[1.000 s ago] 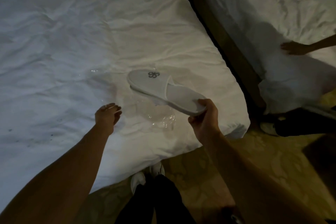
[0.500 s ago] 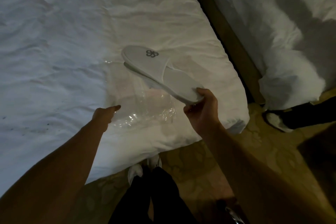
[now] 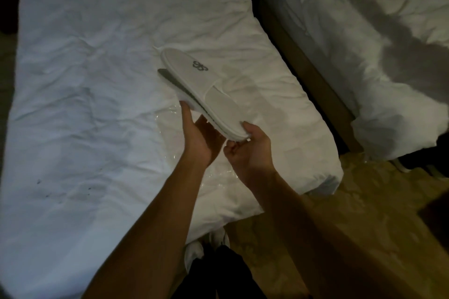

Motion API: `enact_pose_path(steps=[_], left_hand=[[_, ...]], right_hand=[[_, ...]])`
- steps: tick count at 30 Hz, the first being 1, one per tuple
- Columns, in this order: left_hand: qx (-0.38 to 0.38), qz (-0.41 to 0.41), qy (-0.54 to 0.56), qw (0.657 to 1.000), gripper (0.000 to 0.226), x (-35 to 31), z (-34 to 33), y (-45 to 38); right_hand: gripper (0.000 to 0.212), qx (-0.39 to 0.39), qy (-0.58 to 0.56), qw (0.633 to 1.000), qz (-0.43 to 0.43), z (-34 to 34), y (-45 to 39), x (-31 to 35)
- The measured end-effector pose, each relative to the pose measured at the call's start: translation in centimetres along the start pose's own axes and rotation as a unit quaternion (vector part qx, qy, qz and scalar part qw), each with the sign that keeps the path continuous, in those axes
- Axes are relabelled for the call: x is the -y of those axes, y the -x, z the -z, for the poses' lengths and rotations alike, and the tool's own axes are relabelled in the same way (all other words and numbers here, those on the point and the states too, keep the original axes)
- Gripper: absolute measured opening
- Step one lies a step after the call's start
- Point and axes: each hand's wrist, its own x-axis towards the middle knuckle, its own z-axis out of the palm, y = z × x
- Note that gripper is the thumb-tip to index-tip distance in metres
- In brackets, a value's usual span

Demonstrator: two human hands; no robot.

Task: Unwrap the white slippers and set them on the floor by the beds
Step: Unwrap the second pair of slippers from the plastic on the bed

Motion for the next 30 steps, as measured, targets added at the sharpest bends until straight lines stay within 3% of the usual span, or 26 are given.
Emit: enact_pose_path(steps=[3, 11, 14, 17, 20, 23, 26, 28, 30], left_hand=[[0.041, 0.001, -0.025, 0.999, 0.082, -0.1, -1.5, 0.5], [0.05, -0.012, -0.128, 0.99, 0.079, -1.3, -1.7, 1.7], [0.044, -0.032, -0.149, 0.987, 0.071, -1.6, -1.9, 1.7], [0.057, -0.038, -0.169, 0.983, 0.062, -2.1, -2.5, 1.5], [0.087, -0.019, -0.21, 0.974, 0.061, -2.2, -2.8, 1.4], [0.095, 0.007, -0.28, 0.955, 0.07, -1.5, -3.2, 1.3], [0.106, 0.027, -0.324, 0.94, 0.063, -0.5, -4.4, 1.5], [0.105, 0.043, -0.345, 0.932, 0.062, 0.1, -5.1, 1.5], [0.11, 0.051, -0.37, 0.921, 0.062, 0.5, -5.7, 1.4]], right_hand=[[0.043, 0.008, -0.007, 1.0, -0.002, -0.4, 0.4, -0.5], [0.03, 0.006, 0.036, 0.998, -0.042, 1.1, 1.3, -1.2], [0.032, 0.0, 0.163, 0.986, -0.046, 1.3, 1.1, -0.4], [0.029, -0.04, 0.354, 0.934, 0.004, 1.1, 0.2, 2.5], [0.049, -0.063, 0.372, 0.923, 0.072, 0.2, -1.2, 7.1], [0.068, -0.022, 0.391, 0.911, 0.128, -1.0, -2.7, 11.5], [0.076, 0.011, 0.396, 0.908, 0.133, -2.1, -3.9, 14.3], [0.071, 0.024, 0.395, 0.91, 0.127, -2.1, -4.6, 15.5], [0.053, 0.038, 0.388, 0.913, 0.123, -1.5, -5.1, 16.5]])
